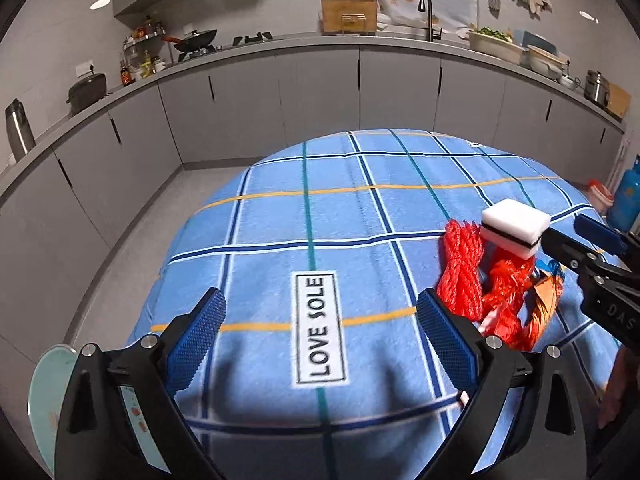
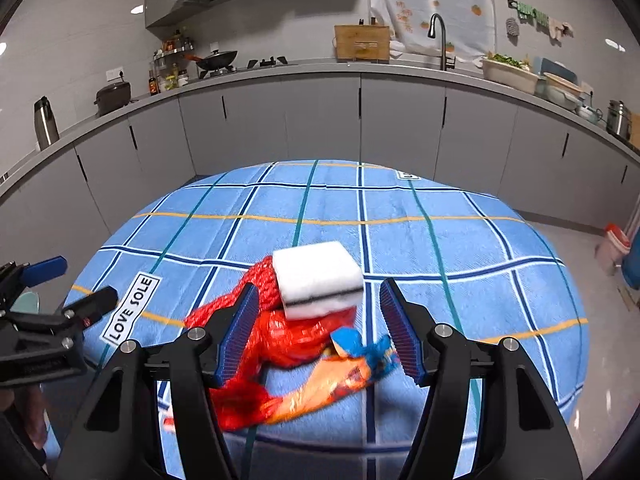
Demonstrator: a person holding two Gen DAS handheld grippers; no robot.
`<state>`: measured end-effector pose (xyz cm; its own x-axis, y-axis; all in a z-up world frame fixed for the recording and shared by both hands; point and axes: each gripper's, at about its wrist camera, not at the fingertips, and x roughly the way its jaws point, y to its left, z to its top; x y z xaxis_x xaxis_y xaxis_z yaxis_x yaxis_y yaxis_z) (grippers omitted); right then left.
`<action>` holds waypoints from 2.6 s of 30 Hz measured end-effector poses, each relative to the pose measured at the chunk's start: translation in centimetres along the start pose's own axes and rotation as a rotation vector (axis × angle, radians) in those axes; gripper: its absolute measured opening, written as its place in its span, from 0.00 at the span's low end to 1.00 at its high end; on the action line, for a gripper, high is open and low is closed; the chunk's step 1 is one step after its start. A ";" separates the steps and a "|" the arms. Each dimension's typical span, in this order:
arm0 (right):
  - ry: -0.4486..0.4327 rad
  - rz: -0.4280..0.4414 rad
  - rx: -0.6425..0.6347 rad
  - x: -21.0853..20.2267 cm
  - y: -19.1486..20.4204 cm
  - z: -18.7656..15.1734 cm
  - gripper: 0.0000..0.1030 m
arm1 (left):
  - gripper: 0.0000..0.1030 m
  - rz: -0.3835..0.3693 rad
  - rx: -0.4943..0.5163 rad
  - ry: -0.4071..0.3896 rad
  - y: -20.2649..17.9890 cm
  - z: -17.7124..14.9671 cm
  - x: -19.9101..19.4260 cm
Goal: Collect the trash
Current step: 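Grasp the white sponge with the right tool while the left tool grasps the red mesh net, then carry the red mesh net and white sponge over the teal bin with both tools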
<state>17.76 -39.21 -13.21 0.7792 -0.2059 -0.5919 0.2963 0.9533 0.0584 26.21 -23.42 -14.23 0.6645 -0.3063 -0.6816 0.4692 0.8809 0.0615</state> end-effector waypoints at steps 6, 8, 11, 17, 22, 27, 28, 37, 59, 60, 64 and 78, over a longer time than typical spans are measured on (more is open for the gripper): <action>0.031 -0.001 -0.002 2.1 -0.5 0.6 0.61 | 0.92 0.000 0.003 0.008 -0.4 0.5 1.2; 0.041 0.005 -0.005 2.4 -0.4 0.7 0.61 | 0.92 -0.004 0.005 0.013 -0.5 0.7 1.7; 0.060 0.027 -0.001 2.8 -0.5 0.6 0.60 | 0.92 -0.008 0.010 0.015 -0.8 1.0 2.1; 0.055 0.050 0.007 2.1 -1.0 0.2 0.46 | 0.92 -0.022 0.033 0.012 -2.3 1.4 2.2; -0.013 0.031 0.041 -0.6 -1.8 -0.3 0.45 | 0.92 -0.045 0.071 0.014 -4.3 1.5 2.4; -0.037 0.008 0.055 -2.1 -2.4 -1.1 0.45 | 0.89 -0.072 0.091 0.041 -6.0 1.6 3.8; -0.037 0.006 0.055 -2.2 -2.4 -1.3 0.45 | 0.87 -0.075 0.094 0.049 -6.2 1.6 4.1; -0.047 0.004 0.068 -2.9 -2.6 -2.2 0.46 | 0.53 -0.146 0.143 0.112 -8.5 0.9 5.8; -0.083 0.045 0.028 -5.9 1.6 -2.7 0.46 | 0.16 -0.120 0.089 0.036 -4.2 -1.1 -1.1; -0.083 0.049 0.025 -6.0 1.8 -2.7 0.46 | 0.16 -0.117 0.085 0.036 -4.0 -1.2 -1.2; -0.089 0.066 0.010 -6.5 2.8 -2.8 0.46 | 0.16 -0.105 0.065 0.033 -2.9 -1.8 -2.2; -0.115 0.138 -0.032 -8.5 6.5 -3.0 0.46 | 0.16 -0.061 0.002 0.006 0.8 -3.6 -5.6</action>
<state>11.36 -30.62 -10.19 0.8699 -0.0950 -0.4840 0.1660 0.9804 0.1059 20.79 -19.70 -12.98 0.6306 -0.3574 -0.6889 0.5102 0.8598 0.0210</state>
